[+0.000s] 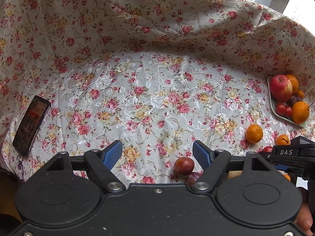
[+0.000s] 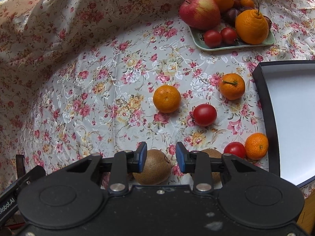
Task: Organize fruits
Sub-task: 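Move the right tool toward a red tomato while the left tool approaches dark red plums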
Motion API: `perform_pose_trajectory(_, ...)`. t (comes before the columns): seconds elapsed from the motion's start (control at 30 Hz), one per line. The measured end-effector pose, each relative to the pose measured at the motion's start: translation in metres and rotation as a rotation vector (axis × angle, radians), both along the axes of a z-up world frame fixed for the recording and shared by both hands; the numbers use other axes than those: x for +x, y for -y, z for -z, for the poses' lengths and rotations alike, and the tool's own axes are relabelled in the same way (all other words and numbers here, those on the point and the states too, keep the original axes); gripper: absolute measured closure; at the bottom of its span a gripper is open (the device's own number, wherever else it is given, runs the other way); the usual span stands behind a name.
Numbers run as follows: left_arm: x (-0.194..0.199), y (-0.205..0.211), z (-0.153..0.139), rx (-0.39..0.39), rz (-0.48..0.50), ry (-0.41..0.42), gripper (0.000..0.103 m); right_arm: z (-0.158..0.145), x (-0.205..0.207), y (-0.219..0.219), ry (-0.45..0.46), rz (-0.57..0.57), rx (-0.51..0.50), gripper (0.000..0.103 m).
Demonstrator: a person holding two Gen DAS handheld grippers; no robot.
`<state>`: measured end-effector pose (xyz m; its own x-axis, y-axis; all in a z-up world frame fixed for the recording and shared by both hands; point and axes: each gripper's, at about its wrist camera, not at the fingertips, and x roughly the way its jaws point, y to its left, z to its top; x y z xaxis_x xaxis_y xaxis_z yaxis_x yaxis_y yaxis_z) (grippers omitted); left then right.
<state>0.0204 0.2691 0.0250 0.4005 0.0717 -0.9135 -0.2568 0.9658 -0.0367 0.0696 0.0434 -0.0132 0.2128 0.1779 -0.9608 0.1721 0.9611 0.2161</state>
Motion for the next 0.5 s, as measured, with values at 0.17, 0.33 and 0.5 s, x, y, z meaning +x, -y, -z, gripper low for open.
perform_pose_trajectory(0.17,0.000,0.002,-0.001,0.000,0.016,0.002,0.025,-0.016,0.008,0.006,0.105,0.016,-0.073,0.072)
perform_pose_trajectory(0.33,0.000,0.005,-0.001,0.015,0.021,0.006,0.025,-0.060,-0.004,0.014,0.314,0.089,-0.075,0.072)
perform_pose_trajectory(0.5,0.002,0.009,0.002,0.026,0.027,-0.001,0.025,-0.076,-0.028,0.038,0.503,0.257,0.047,0.045)
